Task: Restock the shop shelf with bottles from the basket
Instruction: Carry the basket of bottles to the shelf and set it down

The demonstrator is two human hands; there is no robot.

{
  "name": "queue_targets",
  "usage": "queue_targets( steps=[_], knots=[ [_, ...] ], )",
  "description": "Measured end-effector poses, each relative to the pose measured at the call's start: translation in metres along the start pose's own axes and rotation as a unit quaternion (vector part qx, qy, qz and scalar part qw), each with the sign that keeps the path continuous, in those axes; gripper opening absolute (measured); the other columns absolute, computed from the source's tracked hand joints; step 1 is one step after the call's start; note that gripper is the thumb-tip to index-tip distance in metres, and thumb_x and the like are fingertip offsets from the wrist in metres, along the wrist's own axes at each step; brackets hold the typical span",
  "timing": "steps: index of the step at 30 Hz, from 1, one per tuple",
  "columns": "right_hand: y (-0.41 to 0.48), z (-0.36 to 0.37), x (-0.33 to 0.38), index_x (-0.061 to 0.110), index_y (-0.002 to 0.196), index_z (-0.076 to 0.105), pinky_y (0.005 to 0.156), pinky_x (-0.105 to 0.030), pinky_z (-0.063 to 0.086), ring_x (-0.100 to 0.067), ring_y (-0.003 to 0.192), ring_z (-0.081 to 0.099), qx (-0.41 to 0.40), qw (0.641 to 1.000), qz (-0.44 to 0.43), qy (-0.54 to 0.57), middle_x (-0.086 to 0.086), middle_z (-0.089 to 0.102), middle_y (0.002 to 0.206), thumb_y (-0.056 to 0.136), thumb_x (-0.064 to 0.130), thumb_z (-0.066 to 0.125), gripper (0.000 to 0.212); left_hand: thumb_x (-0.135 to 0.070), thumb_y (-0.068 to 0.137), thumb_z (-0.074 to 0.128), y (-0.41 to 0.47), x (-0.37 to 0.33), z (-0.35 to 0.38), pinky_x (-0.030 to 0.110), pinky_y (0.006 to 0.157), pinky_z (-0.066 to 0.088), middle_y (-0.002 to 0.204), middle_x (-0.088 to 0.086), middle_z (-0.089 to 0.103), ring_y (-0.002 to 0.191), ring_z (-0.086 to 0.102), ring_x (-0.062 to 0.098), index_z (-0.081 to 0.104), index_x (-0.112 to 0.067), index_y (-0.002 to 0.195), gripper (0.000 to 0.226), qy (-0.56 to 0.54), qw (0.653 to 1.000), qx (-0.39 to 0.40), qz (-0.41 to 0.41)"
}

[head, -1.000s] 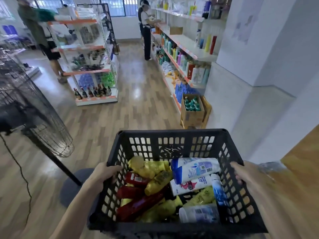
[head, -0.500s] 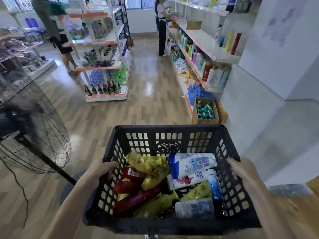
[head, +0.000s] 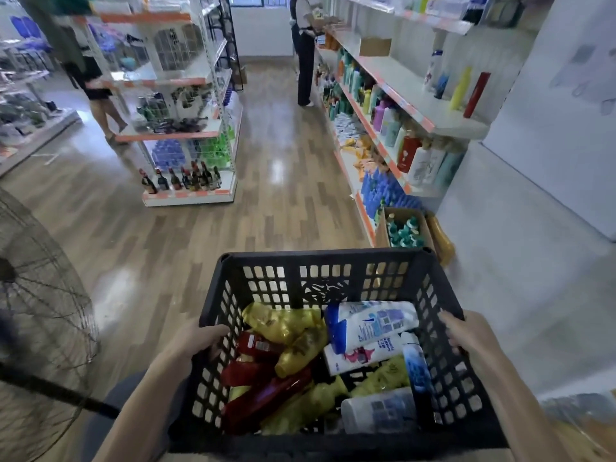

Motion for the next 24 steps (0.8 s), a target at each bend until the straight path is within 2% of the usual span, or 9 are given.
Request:
queue_targets(
  steps=[3, 6, 9, 14, 21, 24],
  knots=[
    [0.028, 0.013, 0.037, 0.012, 0.068, 0.047, 0.052, -0.033, 0.029, -0.02, 0.045, 0.037, -0.006, 1.0, -0.001, 0.009, -0.003, 0.036, 0.049, 0.094, 0.02, 0.059, 0.03, -0.018, 0.079, 0.074, 0.034, -0.034, -0.007, 0.03, 0.061, 0.047, 0.072, 0.015, 0.063, 0.065, 0.059, 0.026, 0.058, -0.002, 0.078, 0.023, 0.002, 1.0, -0.004, 0.012],
    [0.064, 0.033, 0.069, 0.015, 0.065, 0.046, 0.051, -0.031, 0.028, -0.02, 0.044, 0.035, -0.005, 1.0, 0.0, 0.013, -0.002, 0.035, 0.049, 0.095, 0.019, 0.059, 0.032, -0.014, 0.08, 0.072, 0.075, -0.065, -0.01, 0.032, 0.063, 0.048, 0.06, 0.012, 0.06, 0.058, 0.057, 0.025, 0.058, -0.001, 0.077, 0.019, -0.007, 1.0, -0.01, 0.016],
    [0.106, 0.056, 0.1, 0.012, 0.07, 0.051, 0.05, -0.031, 0.029, -0.021, 0.047, 0.037, -0.009, 1.0, -0.004, 0.019, -0.006, 0.038, 0.055, 0.096, 0.016, 0.058, 0.027, -0.011, 0.082, 0.07, 0.118, -0.094, -0.011, 0.032, 0.06, 0.05, 0.047, 0.008, 0.058, 0.051, 0.055, 0.024, 0.057, -0.003, 0.069, 0.02, -0.007, 1.0, -0.004, 0.003],
    [0.19, 0.104, 0.156, 0.007, 0.075, 0.056, 0.055, -0.035, 0.035, -0.025, 0.051, 0.045, 0.001, 1.0, -0.006, -0.001, -0.011, 0.046, 0.057, 0.095, 0.019, 0.06, 0.024, -0.017, 0.078, 0.073, 0.205, -0.15, -0.021, 0.038, 0.072, 0.051, 0.053, 0.008, 0.059, 0.056, 0.056, 0.025, 0.057, -0.006, 0.065, 0.024, -0.004, 1.0, 0.0, -0.017],
    [0.285, 0.154, 0.252, 0.006, 0.074, 0.056, 0.059, -0.035, 0.034, -0.026, 0.056, 0.048, 0.02, 1.0, -0.015, 0.0, -0.011, 0.049, 0.059, 0.094, 0.019, 0.059, 0.025, -0.018, 0.082, 0.071, 0.296, -0.25, -0.033, 0.032, 0.06, 0.047, 0.048, 0.006, 0.062, 0.051, 0.06, 0.022, 0.058, -0.005, 0.07, 0.022, -0.005, 1.0, -0.001, -0.014],
    [0.325, 0.173, 0.291, 0.009, 0.069, 0.056, 0.059, -0.038, 0.035, -0.025, 0.052, 0.046, 0.001, 1.0, -0.027, 0.011, -0.01, 0.049, 0.055, 0.092, 0.02, 0.061, 0.025, -0.013, 0.08, 0.071, 0.332, -0.295, -0.04, 0.03, 0.055, 0.048, 0.048, 0.009, 0.062, 0.048, 0.061, 0.023, 0.061, 0.0, 0.074, 0.017, -0.002, 1.0, -0.023, 0.018]
  ],
)
Point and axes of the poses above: each hand's wrist, its own y-axis towards the middle knuckle, its own z-axis out of the palm, x = y × z, the point moved 1 cm from there along y, towards the middle knuckle
